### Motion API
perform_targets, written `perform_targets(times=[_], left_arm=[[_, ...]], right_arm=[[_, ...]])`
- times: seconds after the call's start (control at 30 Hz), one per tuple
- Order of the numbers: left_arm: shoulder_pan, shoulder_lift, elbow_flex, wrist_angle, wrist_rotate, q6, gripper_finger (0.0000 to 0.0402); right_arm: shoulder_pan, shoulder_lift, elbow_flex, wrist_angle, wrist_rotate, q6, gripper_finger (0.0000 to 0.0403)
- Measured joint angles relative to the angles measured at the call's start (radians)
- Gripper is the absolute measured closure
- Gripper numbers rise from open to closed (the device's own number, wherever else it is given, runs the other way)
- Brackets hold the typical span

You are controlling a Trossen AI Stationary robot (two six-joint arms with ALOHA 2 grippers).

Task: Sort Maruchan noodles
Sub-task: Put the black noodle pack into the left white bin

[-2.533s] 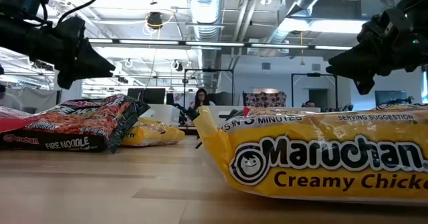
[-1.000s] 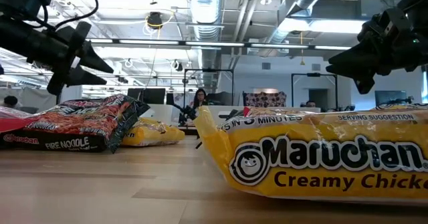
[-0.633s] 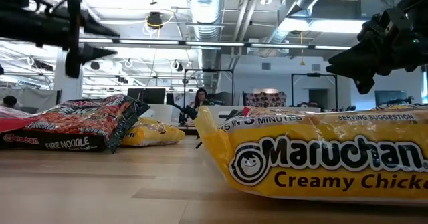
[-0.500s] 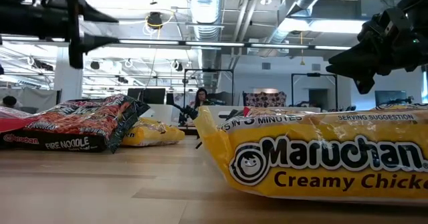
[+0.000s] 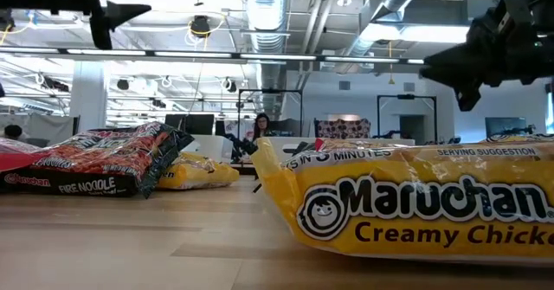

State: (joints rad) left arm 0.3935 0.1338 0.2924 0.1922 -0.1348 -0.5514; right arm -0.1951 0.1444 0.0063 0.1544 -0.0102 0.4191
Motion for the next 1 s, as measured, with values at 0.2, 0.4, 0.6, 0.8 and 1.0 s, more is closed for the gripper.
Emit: perform_targets(times=[0.2,0.4,0.6,0.8,1.0], left_arm=[[0.0,0.142,0.122,-0.08,0.039,0.039,0.0209],[0.0,0.298,0.226,-0.138,0.138,0.035,0.0209],[0.0,0.433,0.312,-0.381,0.23,0.036,0.021],[-0.001,0.533,0.327,-0.433,0.395,0.043,0.021],[-0.025,0.608,0.328,-0.434,0.43,0.034,0.021]], right_arm=[[-0.002,0.0,0.005,0.016,0.006,0.0,0.0271],[-0.006,0.0,0.015,0.056,0.036,0.0,0.0271],[-0.006,0.0,0.015,0.074,0.087,0.0,0.0271],[-0.007,0.0,0.017,0.07,0.092,0.0,0.0271],[-0.007,0.0,0.018,0.064,0.092,0.0,0.0271]])
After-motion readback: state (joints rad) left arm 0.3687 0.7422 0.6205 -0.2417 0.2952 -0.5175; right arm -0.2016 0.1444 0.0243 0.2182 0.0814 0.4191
